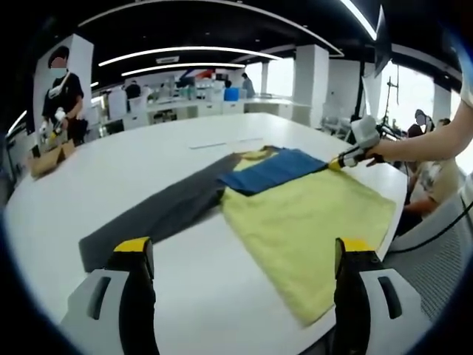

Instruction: Fold the garment on the visible template until the final outline fits inside the template.

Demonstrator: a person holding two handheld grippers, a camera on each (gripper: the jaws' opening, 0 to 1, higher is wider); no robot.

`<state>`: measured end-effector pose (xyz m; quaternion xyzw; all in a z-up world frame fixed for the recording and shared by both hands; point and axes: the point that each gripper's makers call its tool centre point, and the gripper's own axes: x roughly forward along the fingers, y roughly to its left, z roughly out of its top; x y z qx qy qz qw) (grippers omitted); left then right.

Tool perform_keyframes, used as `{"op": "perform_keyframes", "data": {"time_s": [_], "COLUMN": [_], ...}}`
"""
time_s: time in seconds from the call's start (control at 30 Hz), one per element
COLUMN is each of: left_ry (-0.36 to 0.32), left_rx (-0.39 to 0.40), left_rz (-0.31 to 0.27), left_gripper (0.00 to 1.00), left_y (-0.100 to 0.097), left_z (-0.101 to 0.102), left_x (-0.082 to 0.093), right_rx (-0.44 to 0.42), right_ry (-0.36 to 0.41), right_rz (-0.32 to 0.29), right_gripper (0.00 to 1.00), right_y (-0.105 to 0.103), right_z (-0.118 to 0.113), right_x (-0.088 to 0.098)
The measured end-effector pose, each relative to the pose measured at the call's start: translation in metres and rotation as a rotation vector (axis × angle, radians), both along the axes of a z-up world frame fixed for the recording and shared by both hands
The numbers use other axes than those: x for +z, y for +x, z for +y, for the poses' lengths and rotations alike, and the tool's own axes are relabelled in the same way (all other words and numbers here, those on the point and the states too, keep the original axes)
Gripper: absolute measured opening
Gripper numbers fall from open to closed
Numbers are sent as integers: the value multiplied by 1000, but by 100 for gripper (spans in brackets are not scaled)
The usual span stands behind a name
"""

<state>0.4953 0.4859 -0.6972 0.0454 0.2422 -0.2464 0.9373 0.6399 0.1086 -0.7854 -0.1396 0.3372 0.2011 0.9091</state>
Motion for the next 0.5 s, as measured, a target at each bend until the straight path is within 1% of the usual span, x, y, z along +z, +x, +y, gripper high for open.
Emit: {"op": "perform_keyframes", "data": {"time_s": [0.5], "left_ry": [1], "left_rx": [-6], "left_rz": [4], "left_gripper": [99], "left_y": [0], "left_z": [-1], "left_x": [0], "right_rx": [-20], "right_ry": [12], "right_rz": [17], "right_gripper": [0], "right_y": [2], "right_z": [-21], "right_x": [0]}}
